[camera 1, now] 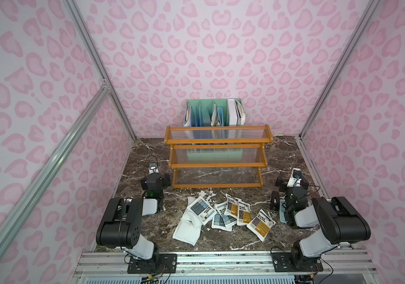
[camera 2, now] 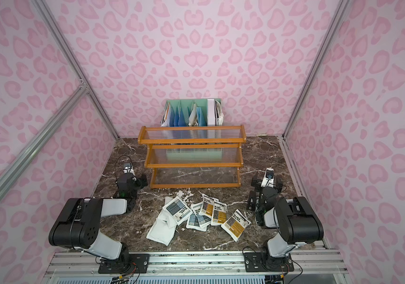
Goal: Place the bagged coffee beans on the shelf by color
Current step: Pick up the bagged coffee beans at the center of the board.
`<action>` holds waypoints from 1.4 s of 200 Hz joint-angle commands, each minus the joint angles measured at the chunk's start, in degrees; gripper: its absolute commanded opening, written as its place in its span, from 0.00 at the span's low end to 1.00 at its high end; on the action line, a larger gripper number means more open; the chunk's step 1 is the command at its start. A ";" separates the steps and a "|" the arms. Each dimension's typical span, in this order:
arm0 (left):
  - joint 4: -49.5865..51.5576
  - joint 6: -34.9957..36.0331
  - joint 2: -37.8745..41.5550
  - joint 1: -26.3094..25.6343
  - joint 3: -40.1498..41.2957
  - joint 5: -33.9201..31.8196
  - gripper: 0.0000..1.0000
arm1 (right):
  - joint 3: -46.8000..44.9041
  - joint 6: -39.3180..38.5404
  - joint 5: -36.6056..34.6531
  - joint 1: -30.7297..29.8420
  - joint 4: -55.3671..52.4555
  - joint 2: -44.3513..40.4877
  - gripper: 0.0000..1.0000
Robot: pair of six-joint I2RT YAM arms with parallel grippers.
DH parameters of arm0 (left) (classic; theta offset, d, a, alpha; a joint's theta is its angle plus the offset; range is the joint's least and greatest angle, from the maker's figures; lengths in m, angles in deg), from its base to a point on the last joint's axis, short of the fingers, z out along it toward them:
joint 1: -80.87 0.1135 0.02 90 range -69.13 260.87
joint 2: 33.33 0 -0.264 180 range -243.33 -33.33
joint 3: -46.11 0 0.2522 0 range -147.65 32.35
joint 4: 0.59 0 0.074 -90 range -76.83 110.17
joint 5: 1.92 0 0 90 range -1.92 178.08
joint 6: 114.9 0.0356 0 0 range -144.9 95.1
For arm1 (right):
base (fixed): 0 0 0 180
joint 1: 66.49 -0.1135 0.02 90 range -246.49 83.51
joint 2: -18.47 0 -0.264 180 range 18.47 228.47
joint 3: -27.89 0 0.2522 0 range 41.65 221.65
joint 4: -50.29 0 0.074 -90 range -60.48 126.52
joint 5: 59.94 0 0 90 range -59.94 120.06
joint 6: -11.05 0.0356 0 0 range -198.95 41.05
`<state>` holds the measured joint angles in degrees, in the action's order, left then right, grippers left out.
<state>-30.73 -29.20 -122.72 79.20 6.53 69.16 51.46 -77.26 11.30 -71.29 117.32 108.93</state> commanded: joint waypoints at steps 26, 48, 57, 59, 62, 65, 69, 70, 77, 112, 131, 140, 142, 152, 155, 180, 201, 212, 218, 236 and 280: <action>-0.92 0.13 0.53 -0.26 0.53 0.11 0.99 | -0.04 -0.11 -0.17 -0.04 2.26 0.07 1.00; -0.88 0.09 0.52 -0.23 0.53 0.20 0.99 | -0.01 -0.11 -0.13 -0.06 2.34 -0.02 1.00; -0.92 0.08 0.58 -0.19 0.52 0.17 0.99 | -0.05 -0.11 -0.13 -0.04 2.27 0.00 1.00; -0.92 0.08 0.54 -0.18 0.58 0.19 0.99 | -0.07 -0.11 -0.13 -0.04 2.26 0.03 1.00; -0.88 0.05 0.53 -0.25 0.60 0.12 0.99 | -0.01 -0.11 -0.12 -0.08 2.31 0.06 1.00; -0.88 0.06 0.53 -0.26 0.60 0.14 0.99 | -0.05 -0.11 -0.12 -0.04 2.27 0.00 1.00; -0.92 0.01 0.58 -0.24 0.56 0.17 0.99 | -0.08 -0.11 -0.11 -0.08 2.26 0.05 1.00; -0.92 0.00 0.55 -0.25 0.58 0.14 0.99 | -0.06 -0.16 -0.12 -0.06 2.31 0.06 1.00; -0.92 0.07 0.55 -0.25 0.54 0.17 0.99 | -0.07 -0.11 -0.12 -0.04 2.26 0.03 1.00; -0.92 0.08 0.50 -0.26 0.55 0.16 0.99 | -0.05 -0.11 -0.17 0.01 2.25 0.03 1.00; -0.93 0.15 0.53 -0.20 0.56 0.08 0.99 | -0.02 -0.13 -0.15 -0.05 2.30 -0.04 1.00; -0.90 0.08 0.49 -0.27 0.56 0.11 0.99 | -0.01 -0.11 -0.12 -0.05 2.27 0.07 1.00; -0.92 0.08 0.58 -0.31 0.59 0.11 0.99 | -0.02 -0.11 -0.08 -0.04 2.27 0.05 1.00; -0.92 0.09 0.55 -0.26 0.64 0.11 0.99 | 0.02 -0.11 -0.11 -0.07 2.31 0.06 1.00; -0.90 0.14 0.53 -0.26 0.64 0.06 0.99 | 0.00 -0.11 -0.12 -0.07 2.28 0.05 1.00; -1.29 0.16 0.67 -0.26 0.81 -0.05 0.99 | 0.18 -0.07 -0.06 -0.04 2.01 0.06 1.00; -1.21 0.07 0.63 -0.33 0.71 -0.06 0.99 | 0.23 0.07 0.71 0.29 1.66 -0.09 1.00; -1.18 0.07 0.62 -0.32 0.78 -0.07 0.99 | 0.31 0.24 0.93 0.49 1.43 -0.06 1.00; -1.19 0.03 0.66 -0.26 0.78 -0.07 0.99 | 0.27 0.24 1.04 0.55 1.47 -0.10 1.00; -1.16 0.03 0.62 -0.26 0.77 -0.07 0.99 | 0.31 0.29 1.03 0.58 1.36 -0.17 1.00; -2.64 1.30 1.47 -0.59 1.54 -0.87 0.99 | 0.29 1.78 2.54 2.10 0.55 -0.91 1.00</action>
<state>-30.95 -29.20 -122.28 78.92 7.31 69.23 52.09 -76.91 14.03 -69.36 116.82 108.60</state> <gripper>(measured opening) 0.989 0.997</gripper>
